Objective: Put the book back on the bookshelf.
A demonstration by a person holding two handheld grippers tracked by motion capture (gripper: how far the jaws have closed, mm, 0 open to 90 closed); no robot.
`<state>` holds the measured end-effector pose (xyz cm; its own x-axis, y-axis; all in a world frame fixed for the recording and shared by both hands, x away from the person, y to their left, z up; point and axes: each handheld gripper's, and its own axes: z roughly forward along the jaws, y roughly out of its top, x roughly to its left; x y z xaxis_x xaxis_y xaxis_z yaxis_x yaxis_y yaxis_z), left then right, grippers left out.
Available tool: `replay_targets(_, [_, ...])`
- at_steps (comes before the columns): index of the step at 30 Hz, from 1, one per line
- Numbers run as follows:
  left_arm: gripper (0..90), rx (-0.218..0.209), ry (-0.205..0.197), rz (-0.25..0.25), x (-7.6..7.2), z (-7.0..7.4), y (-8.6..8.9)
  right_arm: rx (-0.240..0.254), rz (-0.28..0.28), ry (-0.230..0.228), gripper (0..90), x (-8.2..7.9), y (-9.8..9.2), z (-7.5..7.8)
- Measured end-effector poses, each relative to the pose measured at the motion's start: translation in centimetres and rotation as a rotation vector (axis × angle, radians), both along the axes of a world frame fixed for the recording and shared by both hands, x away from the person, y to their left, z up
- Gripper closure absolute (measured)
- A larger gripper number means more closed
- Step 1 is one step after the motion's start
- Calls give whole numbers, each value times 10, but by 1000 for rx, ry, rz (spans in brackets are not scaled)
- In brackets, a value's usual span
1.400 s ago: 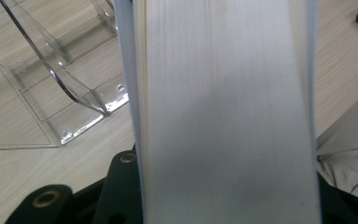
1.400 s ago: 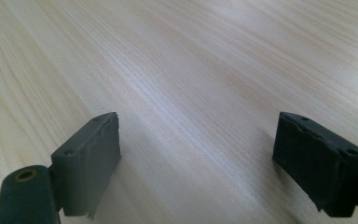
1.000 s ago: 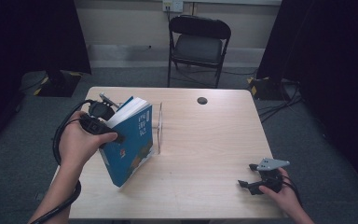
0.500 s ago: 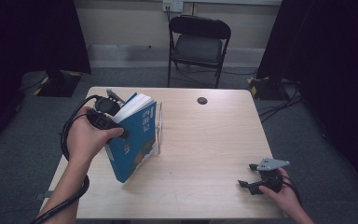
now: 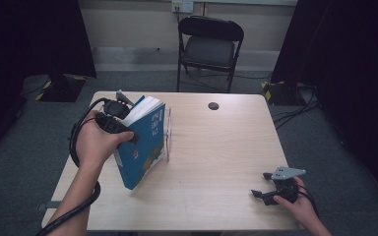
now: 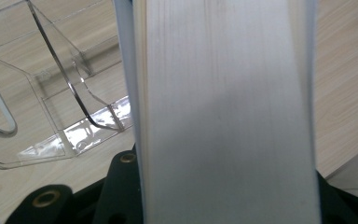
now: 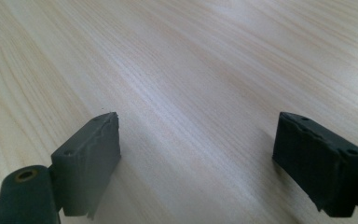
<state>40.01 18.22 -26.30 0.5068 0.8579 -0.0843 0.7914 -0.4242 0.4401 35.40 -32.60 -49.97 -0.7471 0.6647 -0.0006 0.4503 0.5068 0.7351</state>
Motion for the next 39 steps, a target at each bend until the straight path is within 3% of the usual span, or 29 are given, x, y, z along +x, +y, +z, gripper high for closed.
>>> replay_targets(39, [620, -6, -44, 74, 26, -10, -19, -1, 2, -2, 140, 0, 0, 0])
